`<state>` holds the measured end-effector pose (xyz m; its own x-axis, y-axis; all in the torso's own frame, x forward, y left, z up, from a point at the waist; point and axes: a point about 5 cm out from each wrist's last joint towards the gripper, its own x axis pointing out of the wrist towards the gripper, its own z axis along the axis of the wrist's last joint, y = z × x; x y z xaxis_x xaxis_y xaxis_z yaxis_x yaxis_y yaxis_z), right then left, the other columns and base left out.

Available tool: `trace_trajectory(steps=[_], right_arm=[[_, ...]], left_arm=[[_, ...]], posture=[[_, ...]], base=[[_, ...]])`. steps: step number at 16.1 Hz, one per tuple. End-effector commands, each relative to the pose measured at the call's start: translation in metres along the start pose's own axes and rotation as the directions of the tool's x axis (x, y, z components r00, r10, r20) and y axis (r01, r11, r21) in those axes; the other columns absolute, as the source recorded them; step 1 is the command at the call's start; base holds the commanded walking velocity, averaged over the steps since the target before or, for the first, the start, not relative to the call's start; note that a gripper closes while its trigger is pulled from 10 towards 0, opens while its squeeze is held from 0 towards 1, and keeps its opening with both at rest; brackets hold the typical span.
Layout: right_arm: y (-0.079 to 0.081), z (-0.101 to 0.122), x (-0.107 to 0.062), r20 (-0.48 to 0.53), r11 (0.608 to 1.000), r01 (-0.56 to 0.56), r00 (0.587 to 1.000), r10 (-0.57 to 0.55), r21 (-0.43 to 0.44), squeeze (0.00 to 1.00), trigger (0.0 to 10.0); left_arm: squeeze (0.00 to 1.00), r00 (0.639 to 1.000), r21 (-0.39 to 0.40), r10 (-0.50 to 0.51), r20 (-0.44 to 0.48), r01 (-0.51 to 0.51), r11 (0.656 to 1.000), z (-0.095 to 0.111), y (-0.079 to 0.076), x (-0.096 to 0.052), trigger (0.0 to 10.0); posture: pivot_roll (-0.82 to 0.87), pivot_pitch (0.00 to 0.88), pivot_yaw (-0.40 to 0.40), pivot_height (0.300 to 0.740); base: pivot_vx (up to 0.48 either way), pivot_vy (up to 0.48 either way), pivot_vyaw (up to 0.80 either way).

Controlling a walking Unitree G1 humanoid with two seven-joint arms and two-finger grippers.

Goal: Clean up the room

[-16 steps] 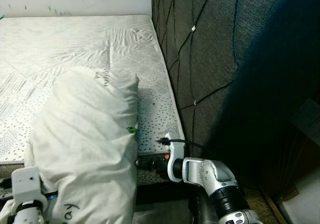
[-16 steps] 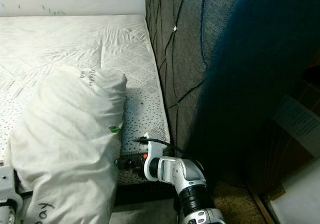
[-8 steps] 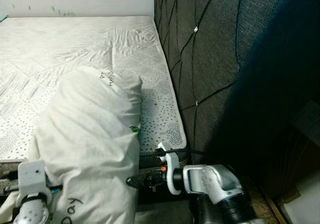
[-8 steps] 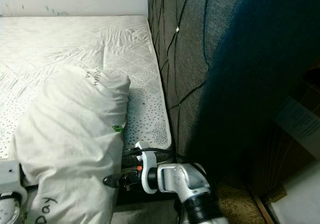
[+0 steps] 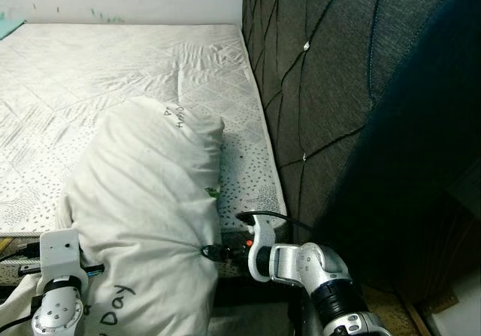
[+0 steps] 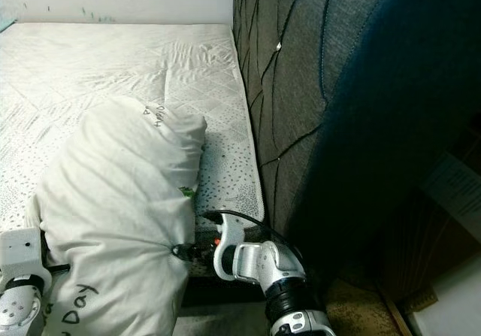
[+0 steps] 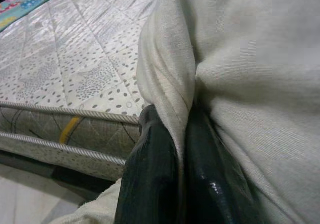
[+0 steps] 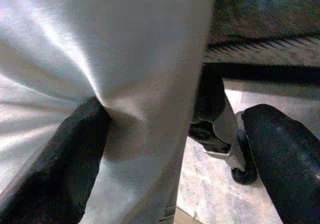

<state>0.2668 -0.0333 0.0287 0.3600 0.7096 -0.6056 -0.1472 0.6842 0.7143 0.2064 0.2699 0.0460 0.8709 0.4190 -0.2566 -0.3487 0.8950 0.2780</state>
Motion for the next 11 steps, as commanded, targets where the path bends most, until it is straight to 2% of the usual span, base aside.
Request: trace_trajectory(steps=[1, 3, 4, 5, 6, 7, 11], right_arm=[[0.04, 0.002, 0.017, -0.007, 0.995, -0.095, 0.995, 0.095, -0.015, 0.0, 10.0], [0.045, -0.019, 0.027, -0.087, 0.994, -0.11, 0.99, 0.112, 0.028, 0.0, 10.0], [0.045, -0.022, 0.028, -0.101, 0.992, -0.12, 0.987, 0.124, 0.041, 0.0, 10.0], [0.053, -0.025, 0.027, -0.125, 0.981, -0.188, 0.973, 0.192, 0.048, 0.0, 10.0], [0.058, -0.028, 0.026, -0.15, 0.972, -0.23, 0.961, 0.234, 0.041, 0.0, 0.0], [0.063, -0.031, 0.026, -0.169, 0.964, -0.263, 0.95, 0.264, 0.029, 0.0, 0.0], [0.065, -0.032, 0.026, -0.182, 0.961, -0.277, 0.944, 0.276, 0.02, 0.0, 0.0]], left_arm=[[0.0, 0.996, -0.01, -0.089, -0.015, 0.089, 0.996, -0.003, -0.021, -0.001, 0.0], [0.0, 0.996, -0.014, -0.088, -0.008, 0.088, 0.996, -0.002, -0.022, -0.001, 0.0], [0.0, 0.996, -0.015, -0.087, -0.006, 0.086, 0.996, -0.002, -0.022, -0.001, 0.0], [0.0, 0.996, -0.018, -0.085, -0.006, 0.085, 0.996, -0.002, -0.022, -0.001, 0.0], [0.0, 0.996, -0.02, -0.084, -0.004, 0.084, 0.996, -0.002, -0.022, -0.001, 0.0], [0.0, 0.996, -0.02, -0.085, -0.004, 0.085, 0.996, -0.002, -0.022, -0.001, 0.0], [0.0, 0.996, -0.018, -0.088, -0.003, 0.087, 0.996, -0.002, -0.022, -0.001, 0.0]], posture=[[-0.05, 0.0, -0.039, 0.57], [-0.05, 0.0, -0.046, 0.57], [-0.05, 0.0, -0.046, 0.57], [-0.05, 0.0, -0.046, 0.57], [-0.05, 0.0, -0.047, 0.57], [-0.05, 0.0, -0.047, 0.57], [-0.05, 0.0, -0.045, 0.57]], base=[[0.0, 0.0, 0.0], [0.0, 0.0, 0.0], [0.0, 0.0, 0.0], [0.0, 0.0, 0.0], [0.0, 0.0, 0.0], [0.0, 0.0, 0.0], [0.0, 0.0, 0.0]])
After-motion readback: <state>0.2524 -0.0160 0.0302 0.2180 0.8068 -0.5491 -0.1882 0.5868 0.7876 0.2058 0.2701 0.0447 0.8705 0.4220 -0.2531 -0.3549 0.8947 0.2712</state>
